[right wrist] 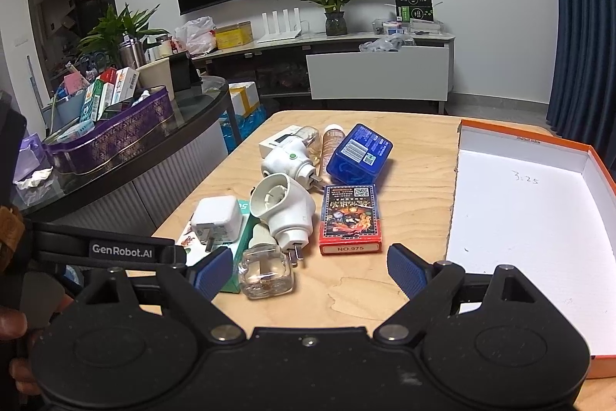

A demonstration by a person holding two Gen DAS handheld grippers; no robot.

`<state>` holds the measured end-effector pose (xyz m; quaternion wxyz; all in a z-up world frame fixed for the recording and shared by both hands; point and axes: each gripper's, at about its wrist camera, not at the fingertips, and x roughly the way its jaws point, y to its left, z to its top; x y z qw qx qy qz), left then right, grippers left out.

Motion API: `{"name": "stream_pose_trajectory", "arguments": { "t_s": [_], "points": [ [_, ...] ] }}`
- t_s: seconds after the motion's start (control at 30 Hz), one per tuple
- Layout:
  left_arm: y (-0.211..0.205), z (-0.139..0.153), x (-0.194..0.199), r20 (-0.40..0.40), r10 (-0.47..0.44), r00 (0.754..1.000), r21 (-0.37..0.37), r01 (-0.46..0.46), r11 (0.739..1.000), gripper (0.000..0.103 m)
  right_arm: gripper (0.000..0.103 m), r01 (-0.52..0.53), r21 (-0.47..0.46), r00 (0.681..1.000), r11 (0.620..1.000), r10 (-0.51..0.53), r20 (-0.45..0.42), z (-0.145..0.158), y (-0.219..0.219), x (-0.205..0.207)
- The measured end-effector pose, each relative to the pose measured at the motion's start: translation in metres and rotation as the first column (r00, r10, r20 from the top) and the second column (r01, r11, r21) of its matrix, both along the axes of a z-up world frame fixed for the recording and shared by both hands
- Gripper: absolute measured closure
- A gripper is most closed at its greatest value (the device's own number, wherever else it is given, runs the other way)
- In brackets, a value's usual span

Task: Organize rigid objects
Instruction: 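Move the right gripper toward the white square charger while the left gripper approaches the green box, then close the right gripper on the white square charger and lift it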

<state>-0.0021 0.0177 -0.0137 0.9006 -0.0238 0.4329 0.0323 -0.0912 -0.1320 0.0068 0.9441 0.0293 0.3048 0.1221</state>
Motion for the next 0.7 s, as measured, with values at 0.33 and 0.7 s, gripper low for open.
{"name": "stream_pose_trajectory", "arguments": {
  "t_s": [0.33, 0.7],
  "points": [
    [0.0, -0.001, 0.0, -0.003, -0.003, 1.0, 0.001, 0.003, 1.0, 0.0, 0.001, -0.002, 0.009, 1.0, 1.0, 0.002, 0.022, -0.001, 0.002, 0.0],
    [0.02, 0.004, -0.002, 0.005, 0.06, 0.998, 0.005, -0.06, 0.998, 0.0, 0.001, -0.067, 0.012, 0.997, 0.998, 0.067, 0.032, -0.001, 0.022, 0.016]
  ]
}}
